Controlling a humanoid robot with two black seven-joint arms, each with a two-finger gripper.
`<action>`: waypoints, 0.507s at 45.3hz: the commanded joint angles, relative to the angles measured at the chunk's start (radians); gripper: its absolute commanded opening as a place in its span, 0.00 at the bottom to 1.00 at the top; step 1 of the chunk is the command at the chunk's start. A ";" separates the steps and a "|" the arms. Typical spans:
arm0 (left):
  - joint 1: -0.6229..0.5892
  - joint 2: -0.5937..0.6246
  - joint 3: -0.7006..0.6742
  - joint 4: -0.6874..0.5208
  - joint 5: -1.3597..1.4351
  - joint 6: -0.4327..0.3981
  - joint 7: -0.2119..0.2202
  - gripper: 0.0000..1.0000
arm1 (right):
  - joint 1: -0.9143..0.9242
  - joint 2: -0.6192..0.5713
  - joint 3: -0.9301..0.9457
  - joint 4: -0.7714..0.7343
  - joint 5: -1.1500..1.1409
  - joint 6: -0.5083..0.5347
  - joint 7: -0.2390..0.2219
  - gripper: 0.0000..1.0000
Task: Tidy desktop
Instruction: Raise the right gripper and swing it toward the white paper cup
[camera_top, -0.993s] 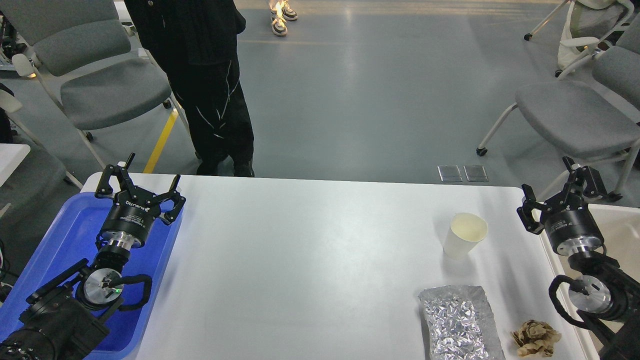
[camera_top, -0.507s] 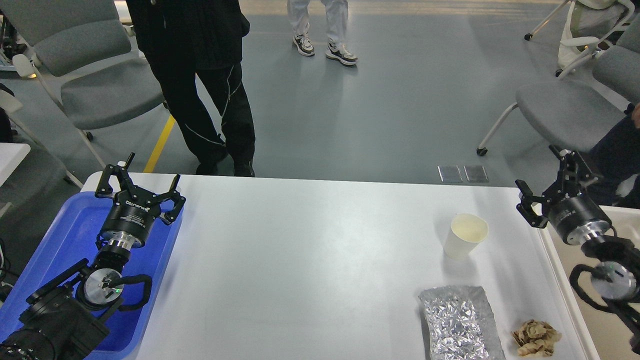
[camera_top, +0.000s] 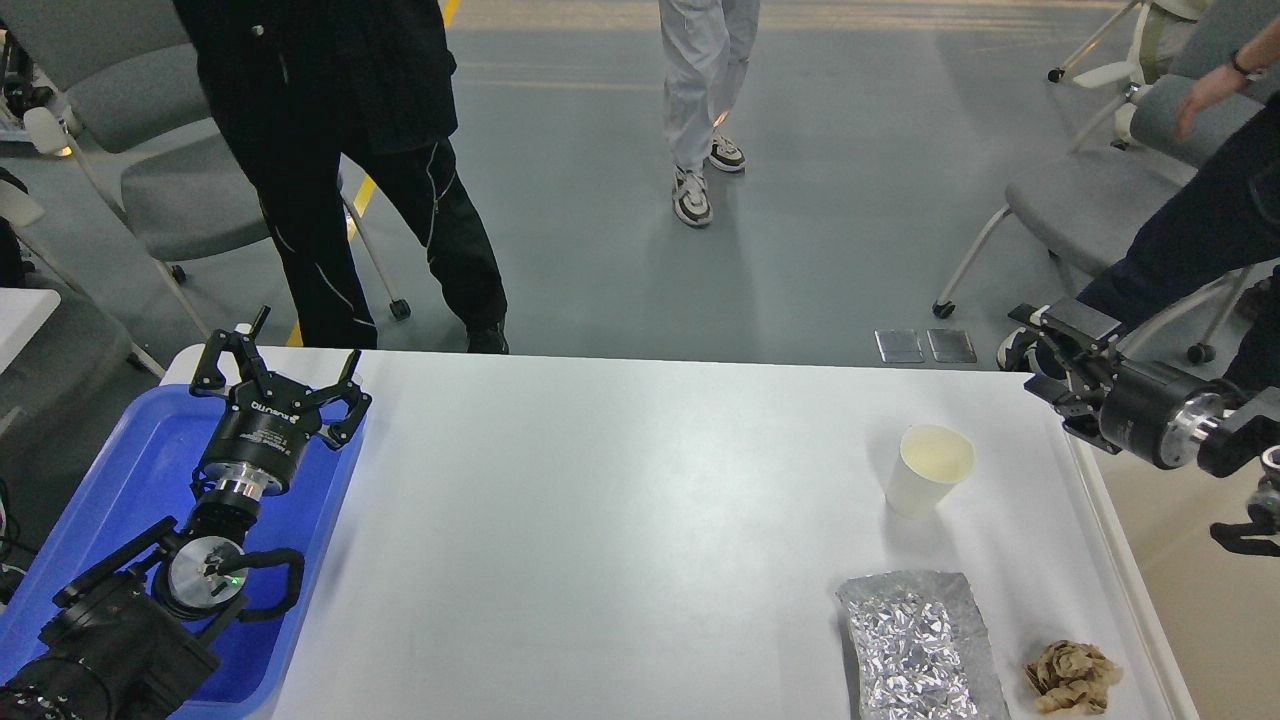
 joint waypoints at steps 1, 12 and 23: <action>0.000 0.000 -0.001 0.000 0.000 0.000 0.000 1.00 | 0.200 -0.046 -0.287 0.017 -0.221 -0.002 -0.016 0.98; 0.000 0.000 0.001 0.000 0.000 0.000 0.000 1.00 | 0.272 -0.030 -0.424 0.034 -0.543 -0.002 -0.008 0.99; 0.000 0.000 0.001 0.000 0.002 0.000 0.000 1.00 | 0.266 -0.024 -0.458 0.016 -0.721 -0.004 -0.013 1.00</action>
